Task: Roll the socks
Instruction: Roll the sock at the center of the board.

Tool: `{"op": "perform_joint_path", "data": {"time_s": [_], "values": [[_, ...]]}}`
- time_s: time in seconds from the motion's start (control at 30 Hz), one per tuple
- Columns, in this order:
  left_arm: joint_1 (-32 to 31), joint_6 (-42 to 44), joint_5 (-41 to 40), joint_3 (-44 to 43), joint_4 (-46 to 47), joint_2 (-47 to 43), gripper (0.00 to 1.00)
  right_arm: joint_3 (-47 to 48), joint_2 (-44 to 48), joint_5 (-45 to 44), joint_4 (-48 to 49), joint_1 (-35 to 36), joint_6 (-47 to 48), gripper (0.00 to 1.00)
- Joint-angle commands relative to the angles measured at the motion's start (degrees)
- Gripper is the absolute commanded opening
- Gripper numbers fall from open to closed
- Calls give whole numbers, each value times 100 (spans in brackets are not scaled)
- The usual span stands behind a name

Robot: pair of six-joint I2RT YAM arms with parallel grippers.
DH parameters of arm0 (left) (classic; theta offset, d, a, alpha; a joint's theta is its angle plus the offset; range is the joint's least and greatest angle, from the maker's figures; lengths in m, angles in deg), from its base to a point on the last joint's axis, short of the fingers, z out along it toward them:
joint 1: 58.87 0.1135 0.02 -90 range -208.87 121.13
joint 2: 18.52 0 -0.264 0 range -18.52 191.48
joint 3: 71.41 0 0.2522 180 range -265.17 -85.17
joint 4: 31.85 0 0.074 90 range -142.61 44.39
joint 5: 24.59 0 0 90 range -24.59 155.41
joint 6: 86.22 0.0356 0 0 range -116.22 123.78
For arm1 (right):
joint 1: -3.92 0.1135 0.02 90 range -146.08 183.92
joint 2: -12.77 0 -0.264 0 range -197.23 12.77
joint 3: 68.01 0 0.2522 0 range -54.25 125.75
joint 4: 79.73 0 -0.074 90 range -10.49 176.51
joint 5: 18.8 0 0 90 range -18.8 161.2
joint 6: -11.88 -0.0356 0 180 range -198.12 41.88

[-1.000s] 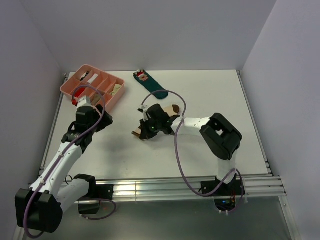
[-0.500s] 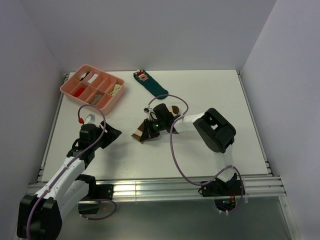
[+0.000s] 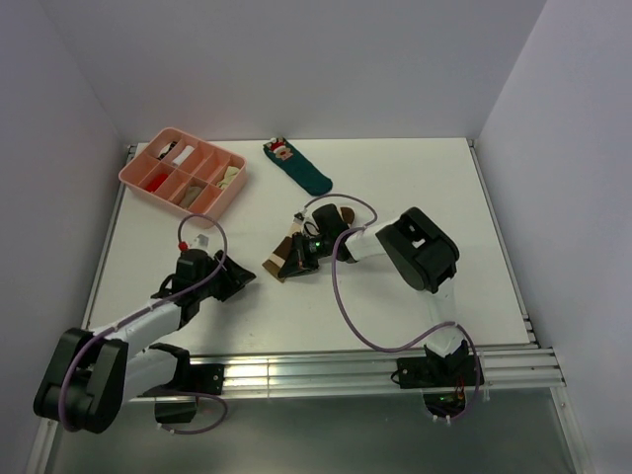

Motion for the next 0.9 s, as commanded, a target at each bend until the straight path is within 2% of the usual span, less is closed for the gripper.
{"op": "perform_joint_path", "data": {"time_s": [0.0, 0.23, 0.47, 0.6, 0.7, 0.87], "values": [[-301, -201, -9, -72, 703, 389, 54, -31, -240, -124, -12, -52, -75, 0], [-565, -544, -352, -143, 1195, 1285, 46, 57, -319, -80, -143, -52, -85, 0], [-565, -553, -484, -354, 1530, 2128, 46, 110, -328, -36, -266, -52, -32, 0], [-565, -597, -528, -398, 1531, 2411, 43, 163, -311, -36, -337, -52, 3, 0], [-565, -588, -607, -407, 1408, 2516, 36, 189, -311, 8, -337, -52, -14, 0], [-565, -615, -625, -450, 1372, 2771, 34, 303, -319, 43, -442, -52, -23, 0]]}}
